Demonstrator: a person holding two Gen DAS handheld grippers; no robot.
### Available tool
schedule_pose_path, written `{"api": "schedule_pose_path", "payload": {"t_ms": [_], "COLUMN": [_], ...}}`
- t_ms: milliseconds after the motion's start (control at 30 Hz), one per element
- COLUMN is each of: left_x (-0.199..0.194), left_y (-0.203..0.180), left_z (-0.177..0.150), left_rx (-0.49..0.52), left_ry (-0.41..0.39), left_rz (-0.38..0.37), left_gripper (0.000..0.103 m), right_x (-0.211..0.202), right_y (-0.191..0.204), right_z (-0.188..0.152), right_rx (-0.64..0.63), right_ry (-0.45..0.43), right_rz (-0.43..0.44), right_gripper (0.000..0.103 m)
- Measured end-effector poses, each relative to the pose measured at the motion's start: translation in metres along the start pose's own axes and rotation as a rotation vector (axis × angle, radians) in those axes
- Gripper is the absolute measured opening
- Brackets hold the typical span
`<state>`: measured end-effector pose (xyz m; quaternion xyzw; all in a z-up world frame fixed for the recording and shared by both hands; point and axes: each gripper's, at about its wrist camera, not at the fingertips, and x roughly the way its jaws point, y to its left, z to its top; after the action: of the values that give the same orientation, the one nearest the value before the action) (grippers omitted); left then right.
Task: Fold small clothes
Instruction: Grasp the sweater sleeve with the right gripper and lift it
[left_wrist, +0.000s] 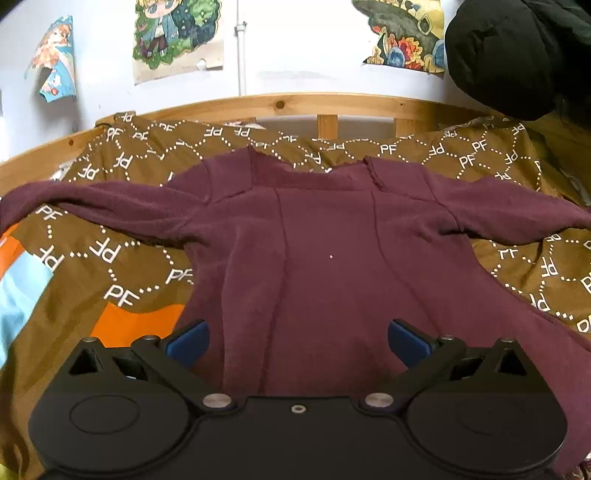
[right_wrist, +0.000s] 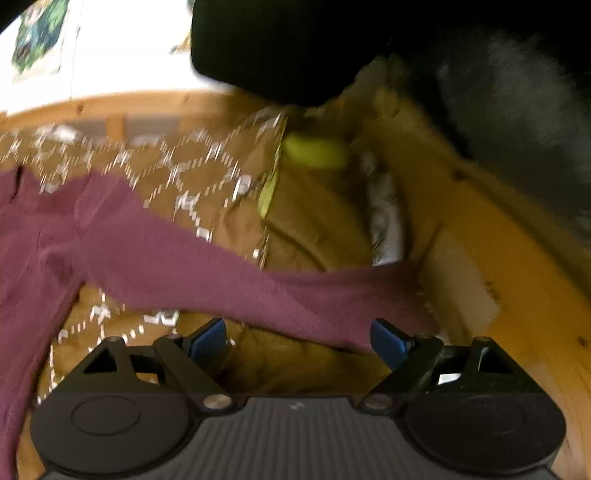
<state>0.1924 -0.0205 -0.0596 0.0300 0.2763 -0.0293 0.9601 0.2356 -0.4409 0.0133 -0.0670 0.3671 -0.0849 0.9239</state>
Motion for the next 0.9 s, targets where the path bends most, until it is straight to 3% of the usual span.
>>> {"api": "schedule_pose_path", "payload": {"t_ms": [133,200,267,333,467,633,800,900], "left_x": [0.001,0.0,0.0,-0.002,-0.007,-0.015,-0.026,-0.035], "left_y": [0.0,0.0,-0.001,-0.001,-0.001,0.002,0.024,0.044], "left_z": [-0.001,-0.001,-0.001,0.0,0.004,0.019,0.037,0.044], "left_rx": [0.002,0.003,0.002,0.001,-0.005,0.007,-0.052,-0.106], "left_ry": [0.003,0.001,-0.001,-0.001,-0.005,0.044,0.121,0.111], "left_rz": [0.005,0.007,0.006,0.004,0.007,0.021,-0.043,-0.121], "left_gripper": [0.102,0.102,0.102,0.102,0.102,0.102,0.102,0.102], "right_x": [0.029,0.037,0.045,0.045,0.012,-0.051,-0.103,-0.122], "right_y": [0.0,0.001,-0.004,-0.007,0.004,0.038,0.106,0.154], "right_z": [0.005,0.008,0.013,0.02,0.035,0.067,0.1,0.106], "right_rx": [-0.125,-0.132,-0.087,-0.048,-0.079,-0.065,-0.038,-0.006], "right_ry": [0.101,0.148,0.181,0.195,0.162,0.205,0.251,0.273], "right_rz": [-0.016,-0.007,-0.009,-0.023,-0.024,0.029,0.084,0.103], "right_gripper": [0.083,0.066,0.034,0.013,0.008,0.007,0.007,0.007]}}
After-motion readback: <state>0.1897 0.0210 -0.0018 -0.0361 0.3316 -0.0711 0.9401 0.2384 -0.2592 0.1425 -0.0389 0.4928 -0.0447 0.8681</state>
